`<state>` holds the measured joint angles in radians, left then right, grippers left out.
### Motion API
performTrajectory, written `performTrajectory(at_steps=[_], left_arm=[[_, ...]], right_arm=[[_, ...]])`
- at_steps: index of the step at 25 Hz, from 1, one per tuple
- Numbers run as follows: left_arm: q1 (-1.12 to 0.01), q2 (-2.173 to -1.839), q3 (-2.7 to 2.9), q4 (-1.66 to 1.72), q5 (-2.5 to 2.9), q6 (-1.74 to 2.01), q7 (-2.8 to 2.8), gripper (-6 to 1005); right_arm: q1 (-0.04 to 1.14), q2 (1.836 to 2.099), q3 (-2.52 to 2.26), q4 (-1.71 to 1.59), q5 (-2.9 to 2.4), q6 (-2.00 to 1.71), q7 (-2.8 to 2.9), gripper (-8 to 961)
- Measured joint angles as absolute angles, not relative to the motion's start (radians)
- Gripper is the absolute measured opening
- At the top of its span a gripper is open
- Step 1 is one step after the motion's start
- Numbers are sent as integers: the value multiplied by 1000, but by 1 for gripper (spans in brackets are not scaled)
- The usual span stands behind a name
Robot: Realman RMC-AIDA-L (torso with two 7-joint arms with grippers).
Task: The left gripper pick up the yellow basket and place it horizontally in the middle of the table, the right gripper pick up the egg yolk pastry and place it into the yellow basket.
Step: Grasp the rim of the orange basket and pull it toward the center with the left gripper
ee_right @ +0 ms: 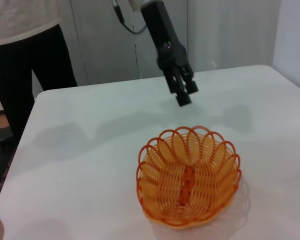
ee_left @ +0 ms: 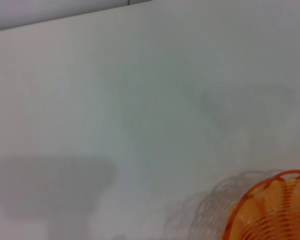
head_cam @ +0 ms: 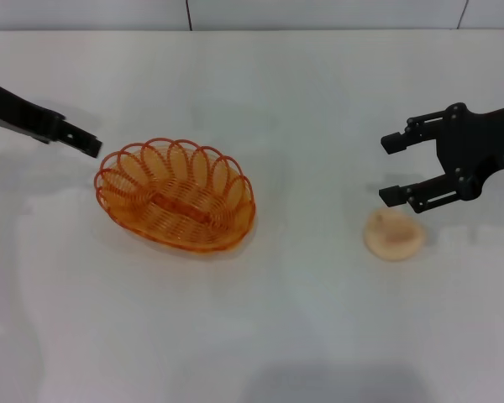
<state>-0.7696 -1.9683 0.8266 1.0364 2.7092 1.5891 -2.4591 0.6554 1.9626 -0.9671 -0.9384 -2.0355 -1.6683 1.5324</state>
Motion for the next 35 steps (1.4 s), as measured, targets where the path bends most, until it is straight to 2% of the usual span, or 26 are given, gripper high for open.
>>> performTrajectory(at_steps=[8,14,25,31,33,35], left_arm=[[-791,-1998,834,875,2704,1445,-2418,872],[-798,-2010,839,809,2704,1398,-2395,873],[-799,-2022,864,803,2704,1377,-2372,847],[-798,-2028,865,808,2700,1365,-2371,640],[-797,-2030,865,809,2700,1364,-2371,430],[-796,-2033,865,809,2701,1363,-2373,354]], right_arm=[[655,1970,-968,-935,-2035,-1669,1520,759],[654,1982,-970,-933,-2038,-1667,1508,758],[645,1985,-967,-940,-2039,-1663,1510,756],[645,1985,-969,-941,-2039,-1667,1515,755],[645,1986,-969,-942,-2039,-1667,1516,755],[645,1987,-970,-942,-2040,-1667,1516,755]])
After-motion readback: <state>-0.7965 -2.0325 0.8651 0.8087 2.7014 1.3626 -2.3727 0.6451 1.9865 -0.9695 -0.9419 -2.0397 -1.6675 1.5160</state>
